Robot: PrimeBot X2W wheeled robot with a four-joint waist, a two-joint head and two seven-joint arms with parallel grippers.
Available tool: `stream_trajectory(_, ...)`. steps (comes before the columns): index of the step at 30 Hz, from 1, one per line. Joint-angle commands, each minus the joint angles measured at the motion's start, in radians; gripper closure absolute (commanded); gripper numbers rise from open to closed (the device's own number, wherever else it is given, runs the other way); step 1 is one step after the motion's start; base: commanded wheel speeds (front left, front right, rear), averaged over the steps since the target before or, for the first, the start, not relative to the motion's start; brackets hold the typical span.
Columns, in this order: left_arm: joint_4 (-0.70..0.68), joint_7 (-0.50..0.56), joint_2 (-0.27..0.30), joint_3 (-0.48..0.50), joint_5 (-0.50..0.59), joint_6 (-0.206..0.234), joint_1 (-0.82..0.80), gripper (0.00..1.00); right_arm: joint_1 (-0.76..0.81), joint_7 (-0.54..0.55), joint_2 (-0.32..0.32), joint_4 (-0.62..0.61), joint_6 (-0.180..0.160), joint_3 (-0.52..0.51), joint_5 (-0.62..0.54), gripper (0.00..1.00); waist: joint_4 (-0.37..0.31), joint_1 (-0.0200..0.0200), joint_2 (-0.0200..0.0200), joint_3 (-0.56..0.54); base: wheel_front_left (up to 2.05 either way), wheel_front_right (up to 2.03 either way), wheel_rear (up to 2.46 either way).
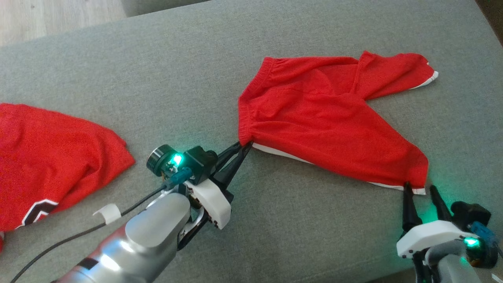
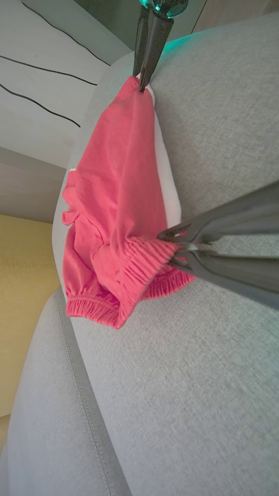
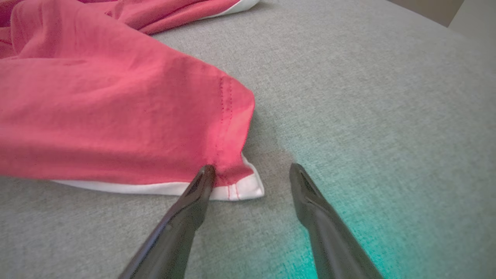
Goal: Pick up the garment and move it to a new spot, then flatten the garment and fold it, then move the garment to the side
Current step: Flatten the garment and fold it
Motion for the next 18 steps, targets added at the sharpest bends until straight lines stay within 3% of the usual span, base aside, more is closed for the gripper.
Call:
stream_trajectory(1, -0.020, -0.012, 0.011, 0.026, 0.005, 0.003, -0.049, 1.00, -0.010, 0.020, 0.000, 0.008, -0.001, 0.055, 0.005, 1.00, 0.001, -0.0001, 0.0000, -0.001, 0.00, 0.00, 0.00)
stream_trajectory(10, -0.010, -0.012, 0.015, 0.027, -0.003, 0.005, -0.025, 1.00, 0.014, 0.050, 0.000, -0.037, -0.001, 0.075, 0.010, 1.00, -0.009, -0.0001, 0.0000, -0.040, 0.00, 0.00, 0.00)
stream_trajectory(18, -0.015, -0.012, 0.030, 0.052, -0.016, 0.013, -0.006, 1.00, 0.059, 0.129, 0.000, -0.237, -0.001, 0.123, 0.080, 1.00, -0.009, -0.0001, 0.0000, -0.107, 0.00, 0.00, 0.00)
